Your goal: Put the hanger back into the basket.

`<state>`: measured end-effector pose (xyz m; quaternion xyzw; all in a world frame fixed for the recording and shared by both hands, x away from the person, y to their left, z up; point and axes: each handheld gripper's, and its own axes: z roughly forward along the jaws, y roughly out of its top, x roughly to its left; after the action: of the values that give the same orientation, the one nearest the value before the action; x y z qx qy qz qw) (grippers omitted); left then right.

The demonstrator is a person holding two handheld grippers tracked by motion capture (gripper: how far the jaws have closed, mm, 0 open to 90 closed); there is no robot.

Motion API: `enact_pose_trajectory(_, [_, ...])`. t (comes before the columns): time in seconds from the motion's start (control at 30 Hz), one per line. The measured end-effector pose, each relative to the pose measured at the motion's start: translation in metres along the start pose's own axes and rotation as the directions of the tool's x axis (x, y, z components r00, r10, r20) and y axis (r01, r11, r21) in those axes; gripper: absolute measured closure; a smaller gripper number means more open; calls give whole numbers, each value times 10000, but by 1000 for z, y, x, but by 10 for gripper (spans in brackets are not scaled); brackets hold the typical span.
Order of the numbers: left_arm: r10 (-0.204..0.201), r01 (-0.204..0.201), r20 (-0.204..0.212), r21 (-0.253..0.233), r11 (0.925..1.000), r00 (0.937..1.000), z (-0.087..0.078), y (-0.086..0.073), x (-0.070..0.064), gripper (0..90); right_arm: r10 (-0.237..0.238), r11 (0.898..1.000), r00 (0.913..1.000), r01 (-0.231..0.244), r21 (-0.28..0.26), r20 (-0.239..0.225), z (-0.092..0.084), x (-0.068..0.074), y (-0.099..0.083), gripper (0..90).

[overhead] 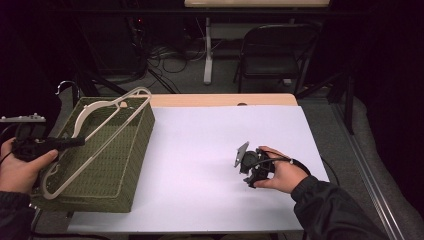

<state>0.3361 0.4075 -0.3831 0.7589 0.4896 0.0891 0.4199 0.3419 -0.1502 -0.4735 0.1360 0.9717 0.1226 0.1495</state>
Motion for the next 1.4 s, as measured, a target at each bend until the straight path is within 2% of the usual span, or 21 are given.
enact_pose_trajectory(0.23, [302, -303, 92, 48, 9995, 9995, -1, -4, 21, 870, -9, 10000, 10000, 9, -24, -2, 1, 0, -1, 358])
enact_pose_trajectory(0.33, [235, -235, 193, -13, 9997, 9995, -3, -5, 29, 870, 71, 10000, 10000, -71, -28, -19, 1, 0, -2, 358])
enact_pose_trajectory(0.4, [169, -168, 216, -55, 9998, 9996, -4, -5, 32, 870, 80, 10000, 10000, -80, -60, -8, 2, 0, -3, 359])
enact_pose_trajectory(0.53, [350, -350, 36, 101, 9993, 9994, -4, -2, 37, 870, 86, 10000, 9999, -86, 13, -57, 3, 0, -2, 359])
enact_pose_trajectory(0.7, [586, -592, 129, 448, 9972, 9982, 1, -3, 43, 870, 36, 10000, 10000, -36, -7, -48, 3, 0, -1, 360])
enact_pose_trajectory(0.83, [681, -690, 252, 361, 9970, 9974, 2, -7, 50, 870, 11, 9999, 10000, -9, 139, -83, 3, 0, -1, 361])
enact_pose_trajectory(0.97, [807, -820, 325, 420, 9957, 9962, 3, -13, 56, 870, 75, 10000, 10000, -75, 24, -52, 4, 0, -1, 362])
enact_pose_trajectory(1.1, [939, -957, 297, 657, 9932, 9951, 9, -21, 62, 870, 33, 10000, 10000, -32, 20, -45, 5, 0, -1, 365])
enact_pose_trajectory(1.13, [1070, -1089, 275, 820, 9907, 9939, 13, -24, 63, 870, -12, 10000, 10000, 12, 71, -3, 5, 0, -1, 366])
enact_pose_trajectory(1.2, [1030, -1051, 244, 1128, 9881, 9944, 21, -28, 66, 870, 99, 9999, 9999, -99, 40, -35, 5, 0, -1, 367])
enact_pose_trajectory(1.3, [1111, -1083, -65, 1748, 9786, 9938, 34, -37, 70, 870, 41, 10000, 10000, -41, 18, -38, 5, 0, 0, 369])
enact_pose_trajectory(1.4, [1109, -1079, -79, 1721, 9792, 9938, 41, -44, 73, 869, 11, 10000, 10000, -12, -15, -76, 6, 0, 1, 371])
